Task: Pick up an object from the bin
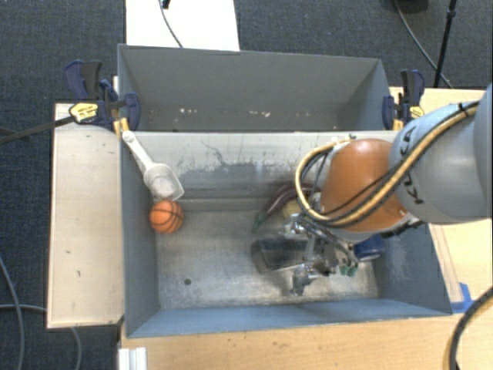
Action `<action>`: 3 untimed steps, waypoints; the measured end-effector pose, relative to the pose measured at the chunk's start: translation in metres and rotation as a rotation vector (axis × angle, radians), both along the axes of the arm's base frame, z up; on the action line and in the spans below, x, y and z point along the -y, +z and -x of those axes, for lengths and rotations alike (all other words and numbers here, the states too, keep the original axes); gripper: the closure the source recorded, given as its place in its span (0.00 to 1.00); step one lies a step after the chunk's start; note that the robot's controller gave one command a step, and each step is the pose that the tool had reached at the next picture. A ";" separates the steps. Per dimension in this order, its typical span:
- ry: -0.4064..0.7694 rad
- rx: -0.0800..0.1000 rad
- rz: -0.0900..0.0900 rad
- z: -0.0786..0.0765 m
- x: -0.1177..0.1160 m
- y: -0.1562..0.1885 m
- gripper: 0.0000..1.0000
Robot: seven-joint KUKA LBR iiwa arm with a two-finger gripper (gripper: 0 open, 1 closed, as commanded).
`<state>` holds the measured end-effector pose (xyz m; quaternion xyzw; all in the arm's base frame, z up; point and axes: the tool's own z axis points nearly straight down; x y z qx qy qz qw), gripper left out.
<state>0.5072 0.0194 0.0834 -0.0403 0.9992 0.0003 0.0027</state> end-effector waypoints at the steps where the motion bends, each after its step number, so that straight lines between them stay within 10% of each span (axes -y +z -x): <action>1: 0.019 0.000 0.001 0.002 -0.028 0.021 0.00; 2: 0.037 -0.003 0.000 -0.004 -0.026 -0.006 0.00; 3: -0.097 0.016 -0.004 0.007 -0.025 -0.009 1.00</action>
Offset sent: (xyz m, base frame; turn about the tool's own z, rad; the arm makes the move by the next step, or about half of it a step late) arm 0.0047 0.0246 -0.0134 -0.0423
